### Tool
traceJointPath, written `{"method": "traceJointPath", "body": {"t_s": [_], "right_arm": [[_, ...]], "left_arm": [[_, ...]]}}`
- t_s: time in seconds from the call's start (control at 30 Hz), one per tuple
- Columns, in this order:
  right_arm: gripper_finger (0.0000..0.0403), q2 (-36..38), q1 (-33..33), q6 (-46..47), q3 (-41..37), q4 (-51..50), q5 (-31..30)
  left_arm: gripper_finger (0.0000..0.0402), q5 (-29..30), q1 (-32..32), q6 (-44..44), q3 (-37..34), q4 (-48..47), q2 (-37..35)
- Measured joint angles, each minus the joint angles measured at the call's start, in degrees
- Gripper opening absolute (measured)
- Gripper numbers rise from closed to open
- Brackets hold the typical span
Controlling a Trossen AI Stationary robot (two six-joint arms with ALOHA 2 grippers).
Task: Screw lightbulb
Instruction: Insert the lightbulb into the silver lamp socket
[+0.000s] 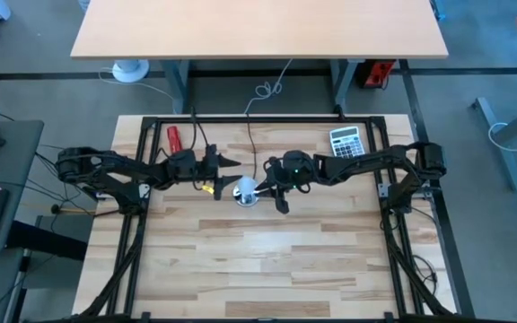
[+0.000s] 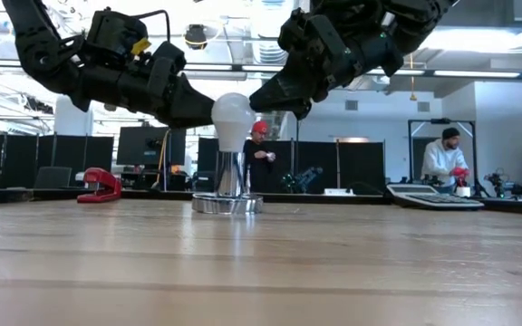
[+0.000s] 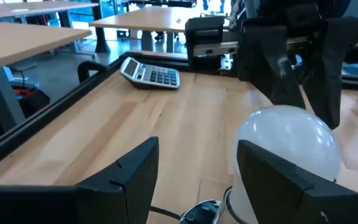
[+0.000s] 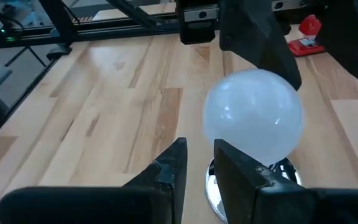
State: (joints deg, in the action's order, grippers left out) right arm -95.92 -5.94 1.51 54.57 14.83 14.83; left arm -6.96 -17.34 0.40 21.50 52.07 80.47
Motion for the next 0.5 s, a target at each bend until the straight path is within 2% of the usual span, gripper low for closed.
{"method": "traceJointPath", "body": {"t_s": [0.2, 0.5], "right_arm": [[0.0091, 1.48, 0.23, 0.49, 0.00, -2.42, -2.84], [0.0091, 4.59, -2.48, -1.54, 0.00, -4.46, -2.95]], "left_arm": [[0.0207, 0.02, -0.02, -0.67, 0.30, -4.48, -0.08], [0.0207, 5.11, -0.15, 0.42, 0.26, -21.47, -7.14]]}}
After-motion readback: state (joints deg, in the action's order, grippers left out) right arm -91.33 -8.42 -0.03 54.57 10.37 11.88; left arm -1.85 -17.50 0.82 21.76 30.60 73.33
